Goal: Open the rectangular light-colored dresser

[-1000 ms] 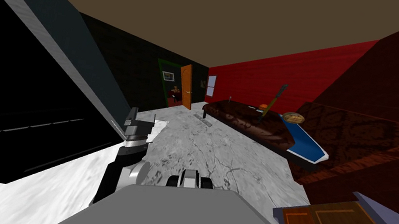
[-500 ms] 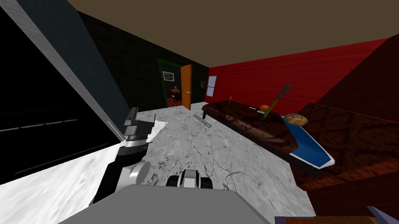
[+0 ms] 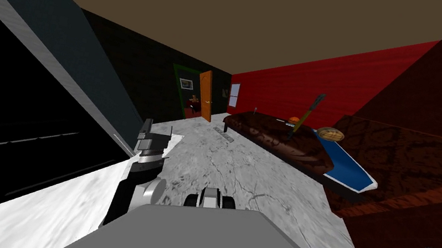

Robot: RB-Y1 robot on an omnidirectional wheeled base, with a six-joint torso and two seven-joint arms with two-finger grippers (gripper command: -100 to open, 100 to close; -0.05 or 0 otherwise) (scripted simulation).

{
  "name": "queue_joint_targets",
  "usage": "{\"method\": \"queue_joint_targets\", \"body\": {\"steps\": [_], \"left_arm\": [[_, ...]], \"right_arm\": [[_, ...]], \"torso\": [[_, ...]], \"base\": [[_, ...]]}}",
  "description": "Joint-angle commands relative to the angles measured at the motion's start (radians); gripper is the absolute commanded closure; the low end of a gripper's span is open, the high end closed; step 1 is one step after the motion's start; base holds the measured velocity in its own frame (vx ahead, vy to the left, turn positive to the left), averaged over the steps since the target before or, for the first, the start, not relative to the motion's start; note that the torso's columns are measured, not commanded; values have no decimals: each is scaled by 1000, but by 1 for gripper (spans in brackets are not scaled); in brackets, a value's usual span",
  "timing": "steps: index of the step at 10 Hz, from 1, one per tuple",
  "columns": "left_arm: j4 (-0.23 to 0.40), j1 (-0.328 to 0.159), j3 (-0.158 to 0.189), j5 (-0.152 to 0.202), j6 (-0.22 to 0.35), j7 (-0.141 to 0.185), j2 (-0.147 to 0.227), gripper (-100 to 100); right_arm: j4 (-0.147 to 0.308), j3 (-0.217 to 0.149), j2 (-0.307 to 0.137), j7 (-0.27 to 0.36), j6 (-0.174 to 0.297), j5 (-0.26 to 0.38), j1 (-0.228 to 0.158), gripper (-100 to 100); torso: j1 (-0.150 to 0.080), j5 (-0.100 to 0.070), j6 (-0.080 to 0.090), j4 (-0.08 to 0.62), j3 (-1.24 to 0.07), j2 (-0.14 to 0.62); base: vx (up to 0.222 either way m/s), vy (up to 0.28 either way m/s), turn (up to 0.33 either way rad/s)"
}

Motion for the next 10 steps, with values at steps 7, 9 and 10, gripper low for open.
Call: {"method": "queue_joint_targets", "body": {"steps": [7, 9, 10], "left_arm": [[0, 0, 0, 0, 0, 0, 0, 0], [0, 0, 0, 0, 0, 0, 0, 0], [0, 0, 0, 0, 0, 0, 0, 0]], "right_arm": [[11, 50, -20, 15, -142, -6, 136, -100], [14, 65, -25, 18, -181, -8, 176, -100], [15, 72, -28, 19, -201, -10, 197, -100]], "torso": [[-3, -1, -4, 1, 1, -1], [-3, 0, -4, 1, 1, 0], [-2, 0, -3, 0, 0, -1]], "base": [[72, -64, 8], [70, -71, 31], [86, -86, 33]]}}
